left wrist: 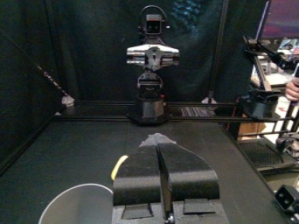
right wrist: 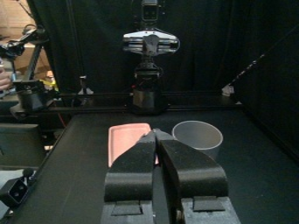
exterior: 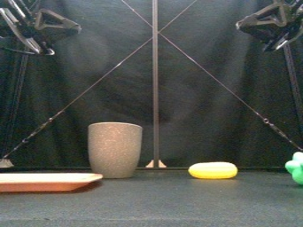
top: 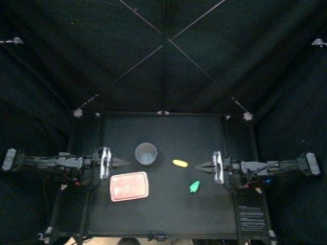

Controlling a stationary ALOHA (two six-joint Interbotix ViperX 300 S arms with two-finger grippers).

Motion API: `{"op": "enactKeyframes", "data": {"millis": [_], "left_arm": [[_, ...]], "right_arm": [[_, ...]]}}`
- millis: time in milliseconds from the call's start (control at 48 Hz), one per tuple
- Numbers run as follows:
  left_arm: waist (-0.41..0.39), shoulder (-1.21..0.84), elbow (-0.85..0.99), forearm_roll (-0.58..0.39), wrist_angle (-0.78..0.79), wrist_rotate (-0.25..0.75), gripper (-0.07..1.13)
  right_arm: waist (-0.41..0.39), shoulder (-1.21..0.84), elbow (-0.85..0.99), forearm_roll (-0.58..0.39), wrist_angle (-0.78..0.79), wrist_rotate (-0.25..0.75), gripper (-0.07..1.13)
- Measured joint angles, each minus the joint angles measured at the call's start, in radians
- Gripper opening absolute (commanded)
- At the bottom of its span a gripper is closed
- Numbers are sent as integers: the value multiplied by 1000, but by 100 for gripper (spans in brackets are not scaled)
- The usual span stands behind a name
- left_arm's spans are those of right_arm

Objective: Pick the green grapes then place it on the pink plate
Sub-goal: Pick the green grapes

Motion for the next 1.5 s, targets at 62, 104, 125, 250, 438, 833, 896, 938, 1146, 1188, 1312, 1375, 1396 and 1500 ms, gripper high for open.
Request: {"op": "enactKeyframes", "data": {"millis": [62, 104, 125, 250, 438, 833, 896, 938, 1146, 1188, 1312, 1375, 1396, 1500], "left_arm": [[-2, 3, -3, 0, 18, 0, 16], [-2, 6, -5, -2, 38, -2, 16], [-2, 6, -6, -2, 46, 0, 16], [-2, 9, -14, -3, 110, 0, 16], [3, 9, -32, -3, 210, 0, 16], [32, 9, -34, -6, 190, 2, 16], [40, 8, -34, -8, 186, 2, 16], [46, 9, -35, -8, 184, 2, 16], [71, 9, -38, -21, 155, 2, 16], [72, 9, -38, -26, 146, 2, 16], [75, 9, -38, -37, 130, 0, 16], [77, 9, -38, -38, 127, 2, 16], [78, 9, -38, -40, 127, 0, 16], [84, 8, -38, -46, 121, 0, 16]], "right_arm": [[0, 5, 5, -2, 6, 0, 17], [0, 15, 8, -2, 17, 0, 17], [0, 20, 8, 0, 29, 0, 17], [2, 75, 6, -2, 132, -2, 17], [9, 199, -25, -5, 325, -2, 17], [118, 322, -43, 37, 314, 29, 72], [130, 324, -40, 44, 308, 29, 84], [138, 325, -37, 57, 310, 29, 89], [173, 367, -25, 107, 399, 29, 94], [183, 377, -23, 109, 420, 29, 94], [219, 411, -23, 104, 476, 23, 94], [235, 431, -23, 89, 499, 17, 94], [238, 436, -23, 84, 502, 17, 94], [241, 466, -23, 46, 512, 15, 94]]}}
